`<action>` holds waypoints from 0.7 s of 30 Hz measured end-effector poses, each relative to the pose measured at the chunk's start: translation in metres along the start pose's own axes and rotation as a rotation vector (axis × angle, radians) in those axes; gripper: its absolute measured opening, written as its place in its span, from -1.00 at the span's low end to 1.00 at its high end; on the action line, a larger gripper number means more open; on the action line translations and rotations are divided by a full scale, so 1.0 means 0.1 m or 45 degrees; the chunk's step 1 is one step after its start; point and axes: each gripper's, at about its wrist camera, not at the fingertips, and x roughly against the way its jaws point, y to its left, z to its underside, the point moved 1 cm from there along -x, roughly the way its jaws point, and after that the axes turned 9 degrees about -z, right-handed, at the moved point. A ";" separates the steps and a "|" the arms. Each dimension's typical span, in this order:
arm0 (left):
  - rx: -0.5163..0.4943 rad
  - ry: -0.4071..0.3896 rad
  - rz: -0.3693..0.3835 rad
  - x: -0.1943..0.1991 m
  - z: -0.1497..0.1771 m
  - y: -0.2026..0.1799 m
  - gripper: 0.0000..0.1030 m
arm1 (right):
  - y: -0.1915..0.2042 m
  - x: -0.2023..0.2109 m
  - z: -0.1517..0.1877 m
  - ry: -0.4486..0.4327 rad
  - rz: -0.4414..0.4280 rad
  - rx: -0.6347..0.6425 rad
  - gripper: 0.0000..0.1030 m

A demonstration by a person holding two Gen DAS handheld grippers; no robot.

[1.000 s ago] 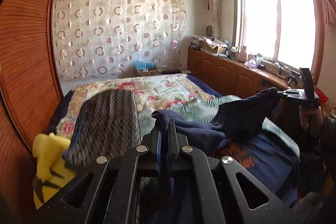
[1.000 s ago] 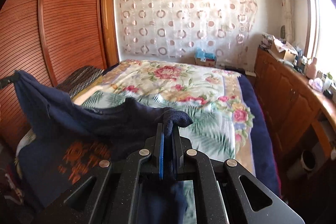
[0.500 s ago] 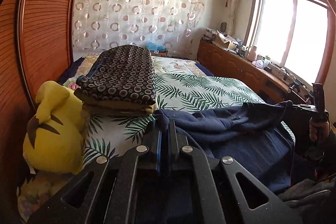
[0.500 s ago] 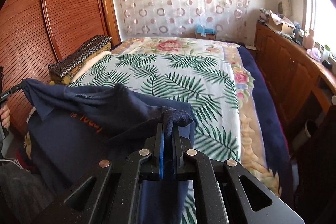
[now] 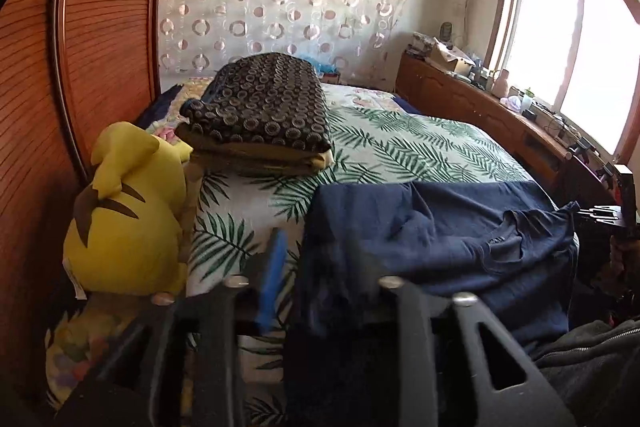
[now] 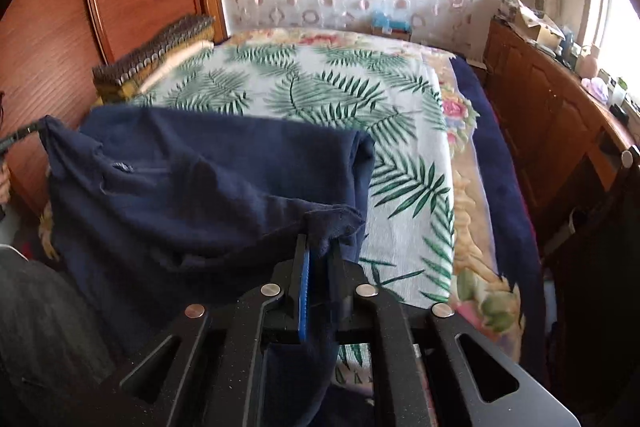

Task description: Fold small clothes

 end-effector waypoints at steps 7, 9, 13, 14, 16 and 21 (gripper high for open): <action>-0.063 -0.091 -0.015 0.03 -0.26 -0.13 0.49 | 0.02 0.07 -0.24 -0.064 0.023 0.024 -0.08; -0.071 -0.108 -0.014 0.00 -0.32 -0.16 0.49 | 0.05 0.10 -0.32 -0.089 0.031 0.045 -0.06; -0.093 -0.140 -0.003 -0.08 -0.48 -0.24 0.49 | 0.07 0.07 -0.38 -0.115 0.045 0.061 0.02; -0.097 -0.141 0.001 -0.11 -0.51 -0.27 0.49 | 0.07 0.06 -0.39 -0.120 0.049 0.062 0.04; -0.110 -0.131 0.008 -0.22 -0.57 -0.32 0.49 | 0.06 -0.03 -0.45 -0.117 0.054 0.063 0.04; -0.156 -0.065 -0.004 -0.54 -0.68 -0.40 0.49 | -0.10 -0.43 -0.56 -0.076 0.051 0.025 0.04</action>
